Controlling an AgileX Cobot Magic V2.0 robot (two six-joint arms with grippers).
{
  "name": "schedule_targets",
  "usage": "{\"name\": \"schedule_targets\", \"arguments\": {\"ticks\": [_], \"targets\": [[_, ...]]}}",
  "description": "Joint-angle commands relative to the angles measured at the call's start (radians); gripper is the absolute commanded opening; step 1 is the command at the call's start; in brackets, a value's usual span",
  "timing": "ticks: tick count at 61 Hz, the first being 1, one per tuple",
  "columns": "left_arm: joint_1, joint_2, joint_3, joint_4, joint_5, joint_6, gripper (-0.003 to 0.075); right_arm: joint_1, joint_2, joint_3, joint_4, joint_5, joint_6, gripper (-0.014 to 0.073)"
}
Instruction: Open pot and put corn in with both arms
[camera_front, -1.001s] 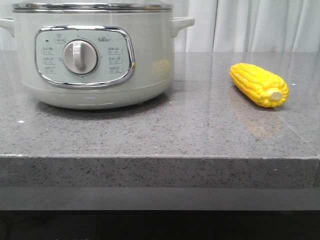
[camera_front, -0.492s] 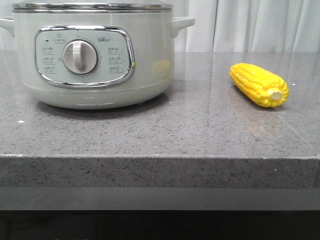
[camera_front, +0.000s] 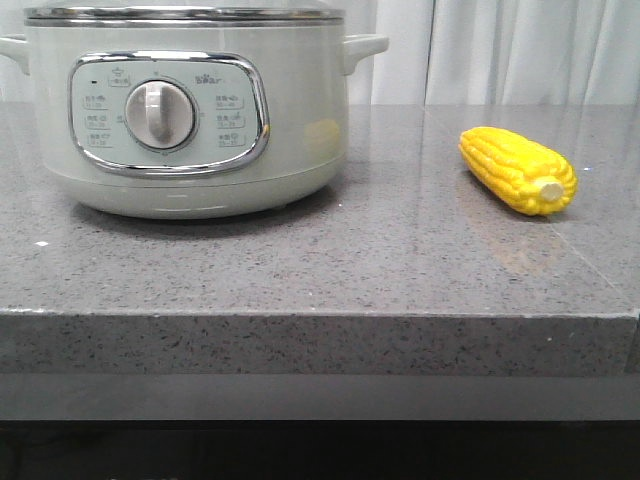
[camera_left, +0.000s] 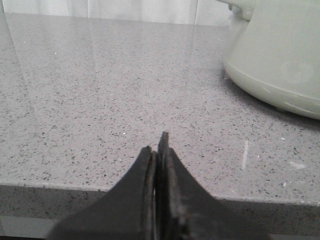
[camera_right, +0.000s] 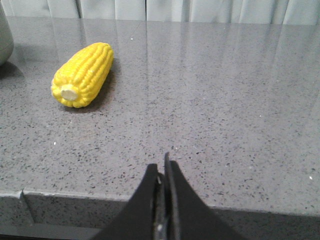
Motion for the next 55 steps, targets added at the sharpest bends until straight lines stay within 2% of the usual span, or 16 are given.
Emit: {"name": "schedule_targets", "arguments": {"ticks": [1, 21, 30, 34, 43, 47, 55], "targets": [[0.002, -0.023, -0.001, -0.009, -0.082, -0.007, -0.0018, -0.006, -0.018, -0.004, -0.007, -0.078, 0.001, -0.0067], [0.002, -0.023, -0.001, -0.009, -0.087, -0.007, -0.0018, -0.006, -0.018, -0.004, -0.007, -0.078, 0.001, -0.0067], [0.002, -0.023, -0.019, -0.015, -0.176, -0.007, -0.0019, -0.006, -0.018, -0.022, -0.007, -0.081, 0.001, -0.0067], [0.002, -0.019, -0.058, -0.015, -0.166, -0.007, -0.0019, -0.006, -0.016, -0.049, -0.007, -0.078, 0.001, -0.0067], [0.002, 0.054, -0.221, -0.015, -0.040, -0.007, -0.0019, -0.006, -0.006, -0.177, -0.007, -0.001, 0.000, -0.0067], [0.002, 0.121, -0.309, -0.015, 0.007, -0.007, -0.0019, -0.006, 0.020, -0.239, -0.007, 0.039, 0.000, -0.0067], [0.002, 0.293, -0.441, -0.015, 0.017, -0.007, -0.0019, -0.006, 0.128, -0.373, -0.007, 0.105, 0.000, -0.0067]]}}
